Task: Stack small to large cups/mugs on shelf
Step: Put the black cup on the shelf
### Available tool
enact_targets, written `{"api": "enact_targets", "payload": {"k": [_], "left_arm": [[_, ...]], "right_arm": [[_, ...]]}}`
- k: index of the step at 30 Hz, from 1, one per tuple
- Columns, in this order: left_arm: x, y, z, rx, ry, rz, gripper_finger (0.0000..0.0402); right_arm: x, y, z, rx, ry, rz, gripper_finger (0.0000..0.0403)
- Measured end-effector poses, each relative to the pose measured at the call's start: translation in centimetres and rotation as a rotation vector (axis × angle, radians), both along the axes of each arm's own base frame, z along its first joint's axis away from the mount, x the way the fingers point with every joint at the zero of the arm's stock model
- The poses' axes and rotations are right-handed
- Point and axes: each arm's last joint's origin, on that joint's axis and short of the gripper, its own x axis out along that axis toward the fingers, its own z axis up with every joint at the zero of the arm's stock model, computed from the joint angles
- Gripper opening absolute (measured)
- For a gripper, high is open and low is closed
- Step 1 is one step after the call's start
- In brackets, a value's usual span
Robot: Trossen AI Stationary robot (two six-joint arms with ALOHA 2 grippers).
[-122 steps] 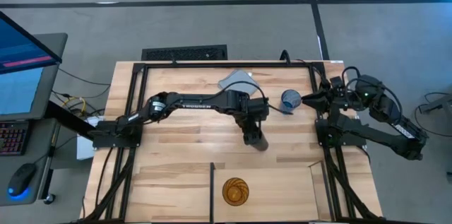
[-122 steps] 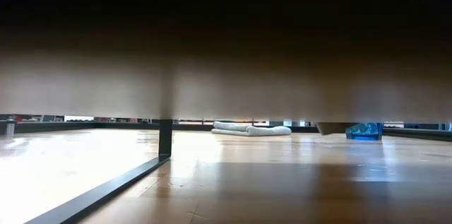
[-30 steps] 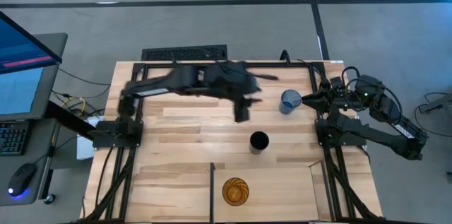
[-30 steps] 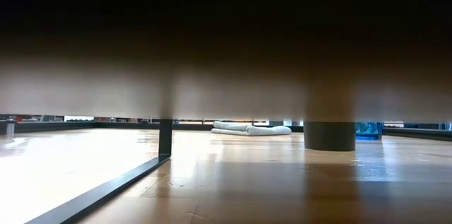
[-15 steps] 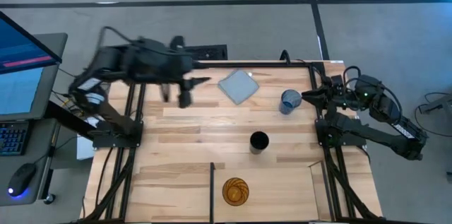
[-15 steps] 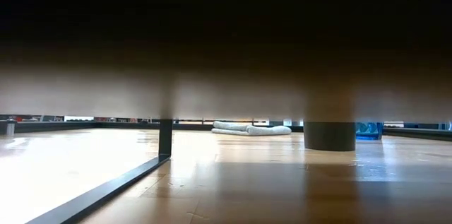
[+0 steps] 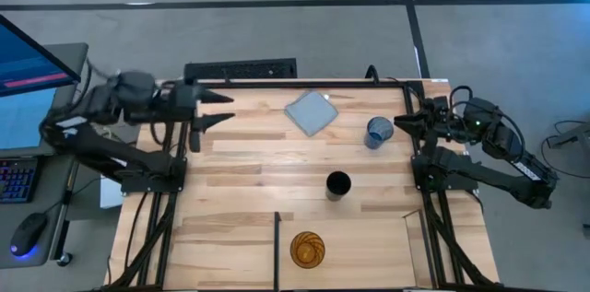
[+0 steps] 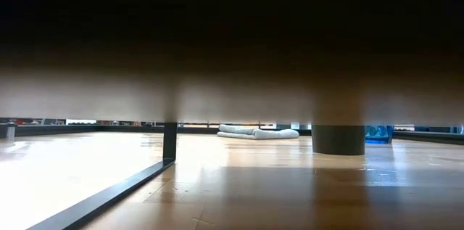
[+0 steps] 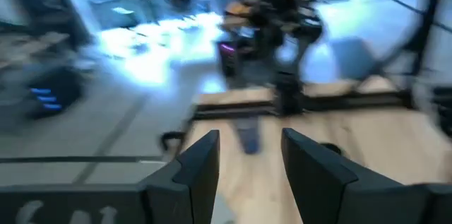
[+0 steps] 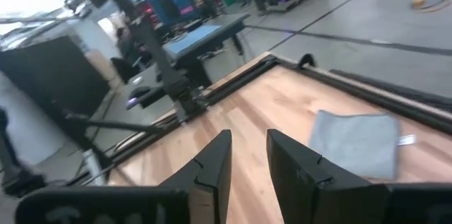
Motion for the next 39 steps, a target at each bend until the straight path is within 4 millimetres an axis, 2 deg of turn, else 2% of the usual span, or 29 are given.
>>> {"api": "enact_targets", "payload": {"k": [5,8,13,18,27,30,34,39], "left_arm": [[-3.0,1.2,-5.5,0.021,-0.065,0.439,0.0146],[-4.3,1.6,-8.6,0.021,-0.060,0.560,0.0146],[-6.0,2.1,-12.6,0.010,-0.075,0.734,0.0146],[-6.7,2.5,-16.2,0.010,-0.085,0.939,0.0146],[-6.9,2.7,-22.7,0.054,-0.078,1.175,0.0146],[-6.8,2.7,-23.9,0.084,-0.040,1.174,0.0146],[-6.5,2.7,-24.0,0.054,-0.018,1.095,0.0146],[-5.9,2.7,-24.3,-0.023,0.059,0.866,0.0146]], "right_arm": [[-0.1,-0.2,0.0,-0.011,0.006,-0.081,0.0113],[-0.1,-0.3,0.0,-0.015,0.010,-0.117,0.0113],[-0.2,-0.5,0.0,-0.024,0.016,-0.190,0.0113],[-0.2,-0.7,0.0,-0.006,0.011,-0.240,0.0113],[-0.3,-0.7,0.0,-0.011,0.013,-0.277,0.0113],[-0.3,-0.8,0.0,0.007,0.007,-0.294,0.0113],[-0.3,-0.8,0.0,0.012,0.005,-0.296,0.0113],[-0.3,-0.8,0.0,0.012,0.005,-0.296,0.0113]]}}
